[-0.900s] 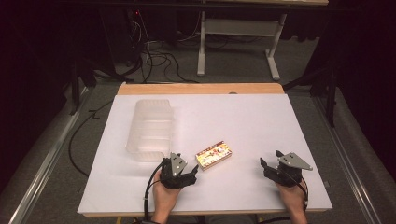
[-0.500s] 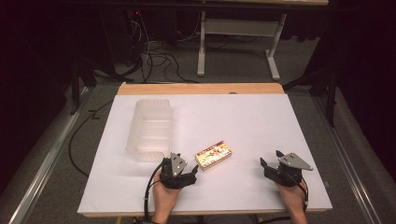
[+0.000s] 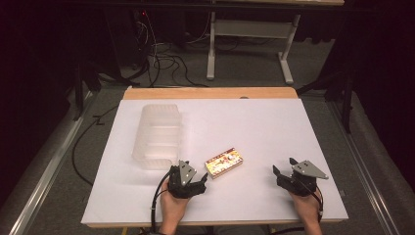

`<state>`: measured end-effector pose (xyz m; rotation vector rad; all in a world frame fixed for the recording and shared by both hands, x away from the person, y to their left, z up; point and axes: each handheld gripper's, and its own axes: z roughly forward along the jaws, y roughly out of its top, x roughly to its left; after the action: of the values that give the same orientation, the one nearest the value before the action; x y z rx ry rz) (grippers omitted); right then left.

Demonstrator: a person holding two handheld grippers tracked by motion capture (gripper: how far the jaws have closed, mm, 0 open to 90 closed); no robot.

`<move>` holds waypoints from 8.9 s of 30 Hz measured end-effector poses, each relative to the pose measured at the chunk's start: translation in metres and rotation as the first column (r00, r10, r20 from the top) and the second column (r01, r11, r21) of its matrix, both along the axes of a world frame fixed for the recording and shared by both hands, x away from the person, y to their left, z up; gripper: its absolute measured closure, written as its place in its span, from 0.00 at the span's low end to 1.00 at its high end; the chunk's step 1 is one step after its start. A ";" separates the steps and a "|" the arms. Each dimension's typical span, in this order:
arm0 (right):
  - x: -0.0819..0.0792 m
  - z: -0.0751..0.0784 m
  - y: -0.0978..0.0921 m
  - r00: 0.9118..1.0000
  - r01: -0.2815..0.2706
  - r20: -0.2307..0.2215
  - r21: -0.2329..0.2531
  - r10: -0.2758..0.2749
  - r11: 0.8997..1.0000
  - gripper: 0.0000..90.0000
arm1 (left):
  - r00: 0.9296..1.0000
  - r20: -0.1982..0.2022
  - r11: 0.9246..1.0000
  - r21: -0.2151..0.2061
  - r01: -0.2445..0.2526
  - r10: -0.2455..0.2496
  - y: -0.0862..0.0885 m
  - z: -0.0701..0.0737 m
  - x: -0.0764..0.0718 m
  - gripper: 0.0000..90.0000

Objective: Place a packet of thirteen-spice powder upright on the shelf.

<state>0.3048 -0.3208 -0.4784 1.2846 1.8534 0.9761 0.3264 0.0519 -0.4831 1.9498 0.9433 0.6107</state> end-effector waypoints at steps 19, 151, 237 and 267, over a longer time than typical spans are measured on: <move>0.001 0.000 0.001 1.000 -0.003 -0.009 -0.008 0.003 1.000 0.35 | 0.999 -0.025 0.999 -0.018 0.033 -0.034 -0.002 0.004 0.000 0.20; 0.000 0.000 -0.001 1.000 -0.003 -0.002 0.003 0.003 1.000 0.34 | 0.955 -0.170 0.949 0.161 0.272 -0.245 -0.105 0.028 0.072 0.36; 0.000 0.000 -0.001 1.000 -0.004 0.004 0.001 0.004 1.000 0.34 | 0.998 -0.022 0.996 -0.059 0.066 -0.067 -0.007 0.086 0.053 0.36; 0.001 0.000 -0.002 1.000 -0.008 -0.001 0.003 0.008 1.000 0.34 | 0.997 0.030 0.995 -0.068 -0.073 0.075 0.027 0.095 0.068 0.36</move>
<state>0.3055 -0.3224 -0.4782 1.2803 1.8597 0.9826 0.3941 0.0792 -0.3879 1.8473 1.0066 0.6437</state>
